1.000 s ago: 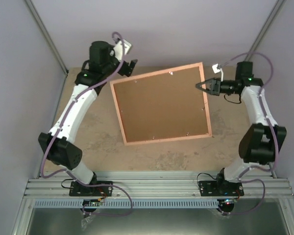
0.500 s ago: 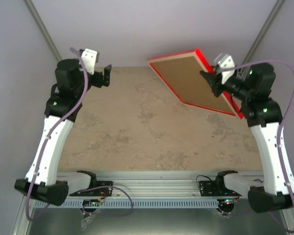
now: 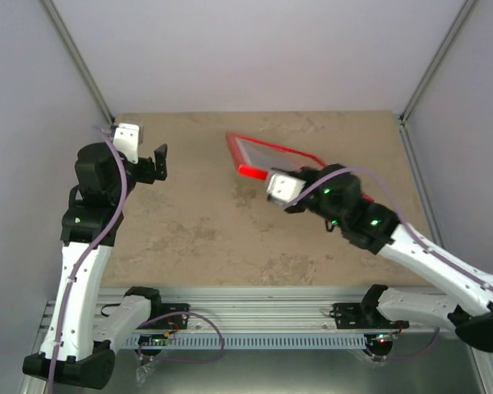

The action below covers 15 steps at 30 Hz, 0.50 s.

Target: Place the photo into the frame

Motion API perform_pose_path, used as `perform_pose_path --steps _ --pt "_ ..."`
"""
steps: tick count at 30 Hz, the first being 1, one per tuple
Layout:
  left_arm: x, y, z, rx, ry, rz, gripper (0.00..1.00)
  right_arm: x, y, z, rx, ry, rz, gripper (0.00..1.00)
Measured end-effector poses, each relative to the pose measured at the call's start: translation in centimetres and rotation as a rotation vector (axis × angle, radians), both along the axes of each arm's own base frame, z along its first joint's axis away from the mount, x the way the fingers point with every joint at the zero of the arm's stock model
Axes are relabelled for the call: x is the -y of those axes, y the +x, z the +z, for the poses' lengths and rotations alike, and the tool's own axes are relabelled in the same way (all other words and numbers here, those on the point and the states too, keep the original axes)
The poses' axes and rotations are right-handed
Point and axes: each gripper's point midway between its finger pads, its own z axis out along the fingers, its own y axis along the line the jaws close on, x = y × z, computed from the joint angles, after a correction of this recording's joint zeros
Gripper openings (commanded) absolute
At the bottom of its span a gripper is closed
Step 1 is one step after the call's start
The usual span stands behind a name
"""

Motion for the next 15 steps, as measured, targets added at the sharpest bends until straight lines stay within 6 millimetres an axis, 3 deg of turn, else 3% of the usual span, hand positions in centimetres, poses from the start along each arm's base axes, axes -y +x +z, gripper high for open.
perform_pose_path --steps 5,9,12,15 --pt "-0.3 -0.4 -1.1 -0.016 0.004 0.011 0.99 -5.4 -1.8 -6.9 0.074 -0.229 0.067 0.01" --pt "-0.4 -0.8 -1.7 -0.022 0.005 0.013 0.99 -7.6 -3.4 -12.3 0.110 -0.386 0.106 0.01" --pt "-0.4 -1.2 -2.3 -0.026 0.005 0.013 0.99 -9.0 -4.2 -14.0 0.120 -0.408 0.100 0.10" --pt "-0.5 -1.7 -2.7 -0.027 0.006 0.012 0.99 -10.4 -5.1 -15.2 0.116 -0.405 0.097 0.27"
